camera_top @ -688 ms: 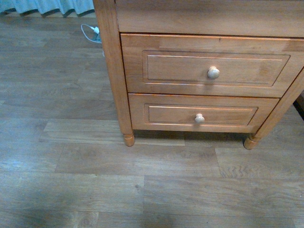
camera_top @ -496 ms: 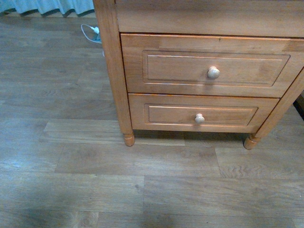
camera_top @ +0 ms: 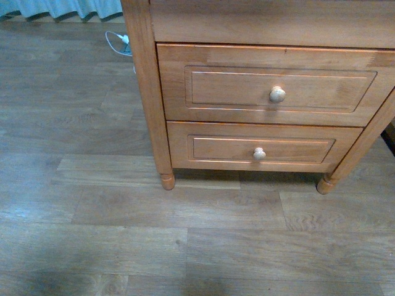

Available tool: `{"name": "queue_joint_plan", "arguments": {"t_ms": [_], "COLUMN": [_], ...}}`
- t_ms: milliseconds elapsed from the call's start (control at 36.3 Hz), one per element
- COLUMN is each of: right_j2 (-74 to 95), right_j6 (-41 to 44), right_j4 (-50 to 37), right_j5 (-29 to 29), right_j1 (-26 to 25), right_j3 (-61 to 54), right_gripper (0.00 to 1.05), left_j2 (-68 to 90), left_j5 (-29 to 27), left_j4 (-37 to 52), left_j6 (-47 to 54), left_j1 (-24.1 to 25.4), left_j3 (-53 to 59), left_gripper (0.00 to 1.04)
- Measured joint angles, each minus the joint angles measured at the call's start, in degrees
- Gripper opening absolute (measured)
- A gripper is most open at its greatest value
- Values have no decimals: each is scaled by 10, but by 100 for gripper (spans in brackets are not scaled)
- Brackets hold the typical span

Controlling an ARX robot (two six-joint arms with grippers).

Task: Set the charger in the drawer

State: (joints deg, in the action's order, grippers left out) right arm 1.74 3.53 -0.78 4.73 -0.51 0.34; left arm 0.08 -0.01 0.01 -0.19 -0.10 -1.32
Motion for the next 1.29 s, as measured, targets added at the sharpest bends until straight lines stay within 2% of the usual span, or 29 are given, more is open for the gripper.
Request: {"name": "queue_joint_plan", "arguments": {"t_ms": [110, 248, 523, 688, 881, 1294], "right_j2": [126, 413, 773, 916, 1041, 1179], "right_j6": [54, 54, 19, -9, -69, -136], "right_j4": [-73, -205, -297, -311, -288, -282], "right_j5": [-13, -50, -128, -162, -196, -229], "right_j1": [35, 84, 185, 213, 226, 240], "right_j3": [6, 85, 242, 323, 414, 562], "right_gripper": [96, 96, 96, 96, 96, 96], "left_j2": [0, 0, 0, 0, 0, 0], "left_j5": [0, 0, 0, 0, 0, 0], "left_j4": [0, 0, 0, 0, 0, 0], "left_j6": [0, 0, 0, 0, 0, 0], "left_j1": [0, 0, 0, 0, 0, 0], "left_j3": [0, 0, 0, 0, 0, 0], "left_gripper": [98, 98, 98, 98, 98, 98]}}
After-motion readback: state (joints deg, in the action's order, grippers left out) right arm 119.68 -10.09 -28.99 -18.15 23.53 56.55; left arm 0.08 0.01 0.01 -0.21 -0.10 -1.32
